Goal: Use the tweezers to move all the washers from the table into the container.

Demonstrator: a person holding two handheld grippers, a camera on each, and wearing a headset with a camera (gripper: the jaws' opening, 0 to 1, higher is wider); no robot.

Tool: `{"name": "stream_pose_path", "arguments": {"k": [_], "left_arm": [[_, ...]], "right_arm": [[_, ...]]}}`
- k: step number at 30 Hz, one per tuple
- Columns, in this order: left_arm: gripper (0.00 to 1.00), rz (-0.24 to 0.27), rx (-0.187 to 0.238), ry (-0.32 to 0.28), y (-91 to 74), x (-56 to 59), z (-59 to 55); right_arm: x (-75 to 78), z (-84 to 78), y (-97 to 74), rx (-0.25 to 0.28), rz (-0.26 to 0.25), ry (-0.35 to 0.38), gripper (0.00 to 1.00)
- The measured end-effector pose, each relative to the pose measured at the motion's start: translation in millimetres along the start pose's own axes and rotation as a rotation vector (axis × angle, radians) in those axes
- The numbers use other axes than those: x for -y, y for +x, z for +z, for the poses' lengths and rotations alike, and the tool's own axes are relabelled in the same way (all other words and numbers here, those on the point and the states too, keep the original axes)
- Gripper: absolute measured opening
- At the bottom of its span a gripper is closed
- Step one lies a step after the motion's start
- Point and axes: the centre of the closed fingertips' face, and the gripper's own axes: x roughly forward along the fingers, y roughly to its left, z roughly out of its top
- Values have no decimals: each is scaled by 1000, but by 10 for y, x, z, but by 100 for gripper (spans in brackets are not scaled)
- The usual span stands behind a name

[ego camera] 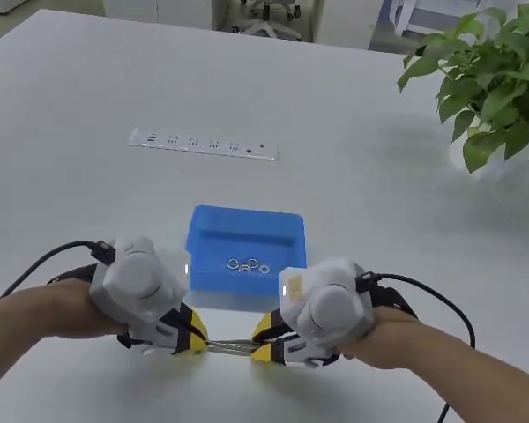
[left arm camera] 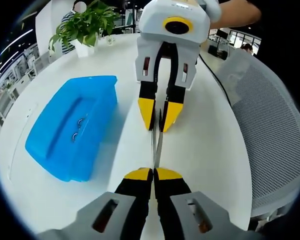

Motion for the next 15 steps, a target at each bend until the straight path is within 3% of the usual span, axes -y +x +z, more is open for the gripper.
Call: {"name": "stream_pose_path", "arguments": {"k": [15], "left_arm": [[7,10,-7,-4,-16,0,-17]], "right_arm": [[28,-2,5,1,-9,5,17]]}}
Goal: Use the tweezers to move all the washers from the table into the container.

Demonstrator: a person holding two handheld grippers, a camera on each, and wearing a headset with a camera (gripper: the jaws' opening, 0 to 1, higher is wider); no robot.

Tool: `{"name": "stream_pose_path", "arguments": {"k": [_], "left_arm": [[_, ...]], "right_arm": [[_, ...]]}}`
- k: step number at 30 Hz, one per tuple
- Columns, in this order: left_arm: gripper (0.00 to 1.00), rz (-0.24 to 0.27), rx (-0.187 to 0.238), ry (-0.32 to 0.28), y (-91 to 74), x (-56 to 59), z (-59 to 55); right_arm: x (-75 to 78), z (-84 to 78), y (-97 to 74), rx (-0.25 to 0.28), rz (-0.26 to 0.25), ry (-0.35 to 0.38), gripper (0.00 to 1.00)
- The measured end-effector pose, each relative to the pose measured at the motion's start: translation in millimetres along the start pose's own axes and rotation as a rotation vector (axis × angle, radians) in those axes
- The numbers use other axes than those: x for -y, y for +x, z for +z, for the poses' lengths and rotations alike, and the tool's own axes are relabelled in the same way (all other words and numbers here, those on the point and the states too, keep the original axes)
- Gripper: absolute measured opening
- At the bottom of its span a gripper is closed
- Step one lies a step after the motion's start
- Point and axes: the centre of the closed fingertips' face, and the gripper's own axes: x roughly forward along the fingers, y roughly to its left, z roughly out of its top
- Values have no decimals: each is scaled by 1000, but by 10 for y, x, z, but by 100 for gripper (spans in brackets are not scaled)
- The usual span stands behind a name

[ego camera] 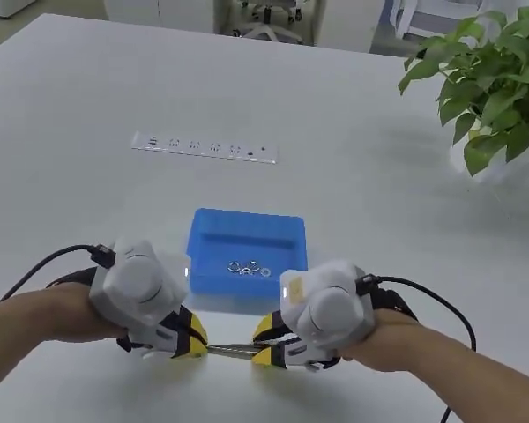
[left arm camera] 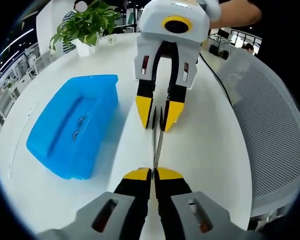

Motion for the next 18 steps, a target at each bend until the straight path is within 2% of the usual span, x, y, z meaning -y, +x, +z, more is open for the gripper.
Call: {"name": "stream_pose_path", "arguments": {"k": [5,9,12,14,18], "left_arm": [[9,11,20,-12,-46,7,39],[18,22,59,-40,-102,3,108],[21,40,70,-44,-133,-14,128],[25,56,98,-70,-170,-33,167],[31,90,150,-106,-280,-50,219]], "right_arm": [[-1,26,-35,11,-19,12,22],[50,40,-104,25,-58,40,28],[76,69,-180,46,-82,70,31],[106,58,-233,50,-102,104,35],[195,72,-388,98,-170,166,40]]}}
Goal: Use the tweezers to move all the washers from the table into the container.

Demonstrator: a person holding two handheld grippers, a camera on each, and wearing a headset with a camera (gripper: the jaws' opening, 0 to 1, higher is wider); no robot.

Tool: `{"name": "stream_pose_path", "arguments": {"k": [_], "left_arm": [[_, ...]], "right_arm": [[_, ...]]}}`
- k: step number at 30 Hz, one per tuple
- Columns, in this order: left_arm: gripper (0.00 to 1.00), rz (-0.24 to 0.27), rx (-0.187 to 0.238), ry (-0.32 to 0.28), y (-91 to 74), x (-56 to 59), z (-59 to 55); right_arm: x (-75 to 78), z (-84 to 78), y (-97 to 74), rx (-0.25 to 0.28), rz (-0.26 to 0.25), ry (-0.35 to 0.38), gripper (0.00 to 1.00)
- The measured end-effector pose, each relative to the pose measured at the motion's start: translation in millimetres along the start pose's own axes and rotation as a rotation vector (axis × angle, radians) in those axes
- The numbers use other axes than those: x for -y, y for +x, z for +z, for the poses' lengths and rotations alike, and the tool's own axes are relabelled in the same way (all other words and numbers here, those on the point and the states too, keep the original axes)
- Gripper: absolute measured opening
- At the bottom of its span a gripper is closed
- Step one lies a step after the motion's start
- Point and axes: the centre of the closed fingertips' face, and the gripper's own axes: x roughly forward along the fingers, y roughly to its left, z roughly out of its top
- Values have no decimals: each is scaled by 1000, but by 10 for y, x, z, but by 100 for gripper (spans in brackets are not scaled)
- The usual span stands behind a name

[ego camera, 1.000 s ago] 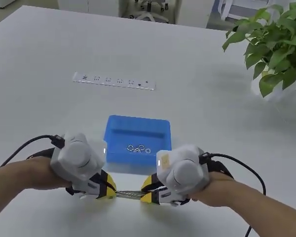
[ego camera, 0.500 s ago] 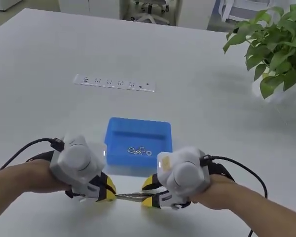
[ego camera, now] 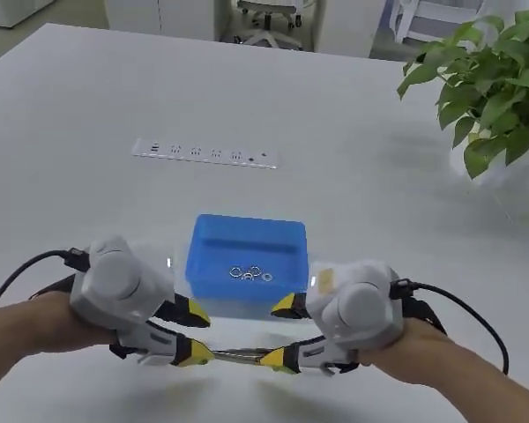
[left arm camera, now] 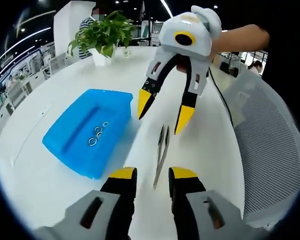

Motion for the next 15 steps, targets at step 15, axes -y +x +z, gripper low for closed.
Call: {"name": "stream_pose_path", "arguments": {"k": [15], "left_arm": [[60,145,153,-103,-422,-75,168]], "right_arm": [[300,-120,-618,90,-228,159,60]]}}
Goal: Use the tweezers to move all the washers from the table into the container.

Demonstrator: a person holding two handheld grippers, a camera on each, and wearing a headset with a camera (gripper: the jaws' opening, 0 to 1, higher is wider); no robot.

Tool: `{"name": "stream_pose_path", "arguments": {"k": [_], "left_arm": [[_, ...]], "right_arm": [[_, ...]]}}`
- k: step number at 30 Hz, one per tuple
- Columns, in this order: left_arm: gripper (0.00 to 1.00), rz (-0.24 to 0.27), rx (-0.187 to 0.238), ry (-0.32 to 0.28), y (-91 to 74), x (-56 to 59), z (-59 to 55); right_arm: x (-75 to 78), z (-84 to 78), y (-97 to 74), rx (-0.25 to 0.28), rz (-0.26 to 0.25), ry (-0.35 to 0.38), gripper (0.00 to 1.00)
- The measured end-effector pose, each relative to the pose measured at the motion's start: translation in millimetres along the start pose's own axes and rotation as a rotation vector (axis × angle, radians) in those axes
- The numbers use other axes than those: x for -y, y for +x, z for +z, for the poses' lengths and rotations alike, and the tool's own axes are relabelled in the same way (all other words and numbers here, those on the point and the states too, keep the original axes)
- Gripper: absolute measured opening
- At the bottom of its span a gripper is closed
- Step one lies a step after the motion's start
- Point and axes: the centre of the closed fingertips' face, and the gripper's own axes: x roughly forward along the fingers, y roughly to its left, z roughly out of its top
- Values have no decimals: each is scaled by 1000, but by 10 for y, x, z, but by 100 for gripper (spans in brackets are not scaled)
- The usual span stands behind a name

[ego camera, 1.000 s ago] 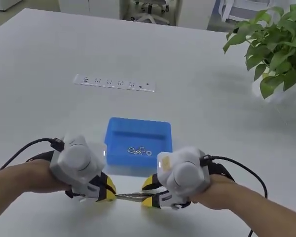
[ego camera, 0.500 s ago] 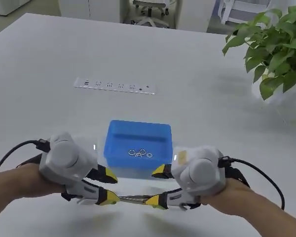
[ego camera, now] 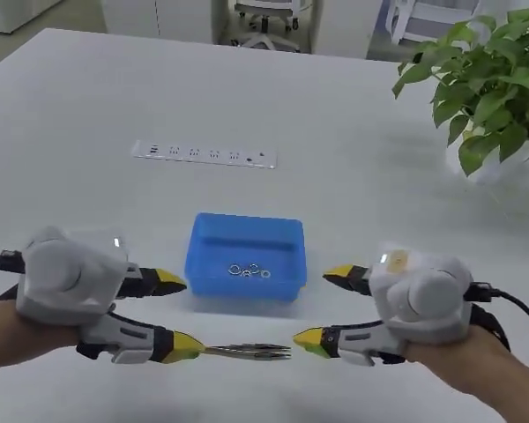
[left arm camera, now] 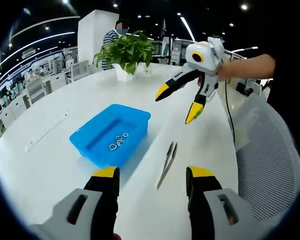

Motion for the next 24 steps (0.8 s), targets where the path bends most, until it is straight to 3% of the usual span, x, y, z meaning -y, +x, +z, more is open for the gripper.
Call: {"name": "stream_pose_path", "arguments": {"k": [6,12,21,24], "left_arm": [[68,61,63,-40,-138,14,148],[77,90,72,-52,-221,70,153],[93,153,105,-73,-378,32,175],[97,153,111,-81,-380,35,179]], "right_arm": [[76,-38,-202,24,-58,66,69],[28,-65,-314,41,-67,110,79],[-50,-51,-402,86,-56,171,98],[-70,-36,-415,97,-53,154,100]]}}
